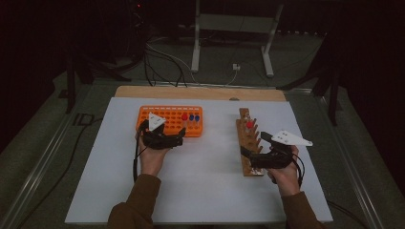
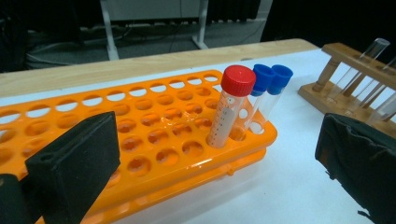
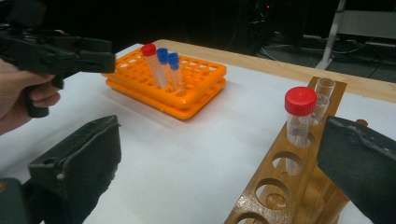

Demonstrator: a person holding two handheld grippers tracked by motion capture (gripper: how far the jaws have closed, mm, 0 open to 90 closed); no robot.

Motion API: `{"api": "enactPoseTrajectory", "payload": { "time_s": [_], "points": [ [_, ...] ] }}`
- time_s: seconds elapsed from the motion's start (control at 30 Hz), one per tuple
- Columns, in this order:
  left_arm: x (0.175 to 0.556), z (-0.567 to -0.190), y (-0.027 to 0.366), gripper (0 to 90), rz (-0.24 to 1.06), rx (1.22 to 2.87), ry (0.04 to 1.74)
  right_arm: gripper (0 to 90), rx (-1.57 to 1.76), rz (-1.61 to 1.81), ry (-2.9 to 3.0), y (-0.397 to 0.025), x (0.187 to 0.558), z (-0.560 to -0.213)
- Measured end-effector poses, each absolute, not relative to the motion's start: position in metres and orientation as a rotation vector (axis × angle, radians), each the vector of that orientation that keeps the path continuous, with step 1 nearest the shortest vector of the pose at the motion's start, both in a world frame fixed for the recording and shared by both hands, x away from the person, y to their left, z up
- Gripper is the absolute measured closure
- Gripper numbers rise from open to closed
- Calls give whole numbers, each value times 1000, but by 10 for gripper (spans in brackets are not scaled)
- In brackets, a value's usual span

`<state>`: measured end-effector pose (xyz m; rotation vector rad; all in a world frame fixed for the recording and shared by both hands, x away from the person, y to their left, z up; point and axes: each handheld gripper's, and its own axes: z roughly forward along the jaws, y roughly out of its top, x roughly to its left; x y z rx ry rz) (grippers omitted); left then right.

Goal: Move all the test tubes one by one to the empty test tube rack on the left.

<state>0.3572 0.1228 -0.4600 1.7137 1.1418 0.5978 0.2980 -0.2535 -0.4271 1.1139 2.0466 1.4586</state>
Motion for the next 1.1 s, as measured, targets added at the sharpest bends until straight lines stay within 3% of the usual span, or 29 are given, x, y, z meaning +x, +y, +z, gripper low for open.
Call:
{"api": "enactPoseTrajectory", "payload": {
  "time_s": [0.3, 0.47, 0.9, 1.1],
  "points": [
    [328, -455, 135, 7, 622, 1713, 1098, 1, 1109, 1453, 2041, -252, 298, -425],
    [315, -456, 142, 6, 557, 1687, 1100, 1, 1098, 1452, 2026, -254, 300, -419],
    [295, -446, 148, 3, 616, 1686, 1066, 2, 1155, 1415, 1970, -260, 322, -413],
    [293, -445, 155, 3, 614, 1649, 1100, 89, 1174, 1387, 1995, -261, 338, -417]
  ]
}}
